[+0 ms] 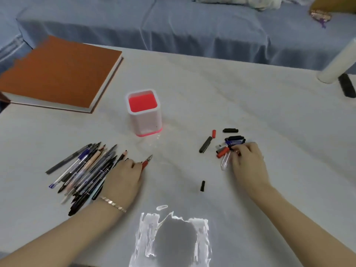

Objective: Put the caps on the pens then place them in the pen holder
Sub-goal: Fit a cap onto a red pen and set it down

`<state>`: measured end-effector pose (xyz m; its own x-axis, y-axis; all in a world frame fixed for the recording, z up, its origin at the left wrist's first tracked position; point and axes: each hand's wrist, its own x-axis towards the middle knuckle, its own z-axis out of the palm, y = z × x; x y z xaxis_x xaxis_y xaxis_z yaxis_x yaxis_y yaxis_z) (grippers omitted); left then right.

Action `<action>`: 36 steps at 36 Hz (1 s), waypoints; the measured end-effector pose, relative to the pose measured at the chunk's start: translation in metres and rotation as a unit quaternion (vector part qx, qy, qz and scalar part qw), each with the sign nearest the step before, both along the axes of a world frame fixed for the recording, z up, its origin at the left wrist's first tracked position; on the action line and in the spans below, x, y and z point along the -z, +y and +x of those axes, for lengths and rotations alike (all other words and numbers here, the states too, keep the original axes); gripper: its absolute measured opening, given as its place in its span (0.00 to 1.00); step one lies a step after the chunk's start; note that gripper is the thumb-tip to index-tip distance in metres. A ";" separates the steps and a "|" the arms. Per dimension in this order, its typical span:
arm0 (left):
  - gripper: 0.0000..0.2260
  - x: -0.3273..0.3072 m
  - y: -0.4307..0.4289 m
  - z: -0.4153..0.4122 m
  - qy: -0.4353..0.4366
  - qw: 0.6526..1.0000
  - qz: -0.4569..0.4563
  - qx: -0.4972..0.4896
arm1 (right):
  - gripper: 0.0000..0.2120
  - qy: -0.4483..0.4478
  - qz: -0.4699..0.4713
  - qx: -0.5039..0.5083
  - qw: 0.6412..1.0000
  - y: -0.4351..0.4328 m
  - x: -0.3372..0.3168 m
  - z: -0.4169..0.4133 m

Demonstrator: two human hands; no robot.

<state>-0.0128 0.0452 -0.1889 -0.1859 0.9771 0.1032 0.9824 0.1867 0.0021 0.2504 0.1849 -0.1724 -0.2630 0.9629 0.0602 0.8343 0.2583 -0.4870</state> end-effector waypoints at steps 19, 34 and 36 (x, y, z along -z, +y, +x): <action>0.11 -0.022 0.008 0.028 0.011 0.996 0.000 -0.094 | 0.10 -0.136 -0.054 -0.094 0.985 0.002 -0.012 0.008; 0.06 -0.070 -0.017 0.047 -0.408 0.896 0.135 -0.113 | 0.08 -0.081 -0.023 -0.240 0.967 0.000 -0.014 0.010; 0.09 -0.068 -0.017 0.047 -0.424 0.888 0.132 -0.116 | 0.12 -0.072 -0.046 -0.242 0.967 0.001 -0.012 0.012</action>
<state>0.0346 0.0282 -0.1209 -0.4991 0.8651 0.0498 0.5413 0.2663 0.7975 0.2623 0.1860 -0.1602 -0.6830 0.7247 -0.0912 0.6878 0.5961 -0.4141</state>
